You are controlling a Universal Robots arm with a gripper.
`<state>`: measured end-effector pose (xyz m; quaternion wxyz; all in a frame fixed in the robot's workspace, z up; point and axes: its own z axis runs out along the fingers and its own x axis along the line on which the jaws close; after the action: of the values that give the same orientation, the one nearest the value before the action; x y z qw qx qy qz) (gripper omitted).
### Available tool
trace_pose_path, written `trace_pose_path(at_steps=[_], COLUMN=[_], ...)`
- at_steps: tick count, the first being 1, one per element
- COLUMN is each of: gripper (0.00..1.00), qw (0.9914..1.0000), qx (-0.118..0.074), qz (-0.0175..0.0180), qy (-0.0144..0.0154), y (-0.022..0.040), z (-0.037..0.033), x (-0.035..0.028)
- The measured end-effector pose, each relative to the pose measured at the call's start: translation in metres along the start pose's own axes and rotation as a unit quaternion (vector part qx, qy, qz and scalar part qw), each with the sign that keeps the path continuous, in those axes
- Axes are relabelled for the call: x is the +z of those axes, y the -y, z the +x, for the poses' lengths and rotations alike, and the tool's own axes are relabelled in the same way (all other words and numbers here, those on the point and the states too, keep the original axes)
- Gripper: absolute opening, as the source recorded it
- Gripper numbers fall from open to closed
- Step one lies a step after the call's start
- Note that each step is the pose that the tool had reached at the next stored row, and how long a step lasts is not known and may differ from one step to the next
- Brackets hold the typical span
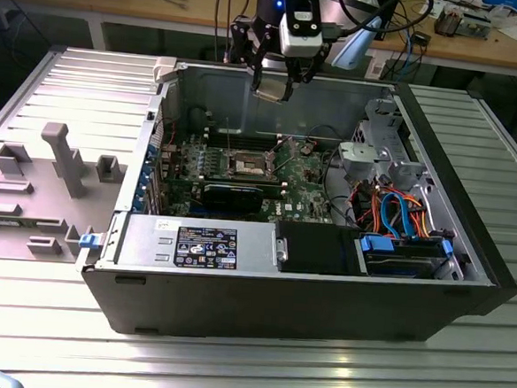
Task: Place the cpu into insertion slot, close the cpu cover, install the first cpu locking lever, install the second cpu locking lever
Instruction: 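Place the cpu into insertion slot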
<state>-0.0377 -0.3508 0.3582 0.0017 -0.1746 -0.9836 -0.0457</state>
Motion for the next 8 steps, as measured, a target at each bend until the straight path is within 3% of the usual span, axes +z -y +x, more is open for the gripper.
trace_pose_path(at_steps=[8], gripper=[0.55], qw=[0.99994], qx=[0.011], qz=[-0.0002], qy=[0.001], y=[0.0], z=[0.0], x=[0.0])
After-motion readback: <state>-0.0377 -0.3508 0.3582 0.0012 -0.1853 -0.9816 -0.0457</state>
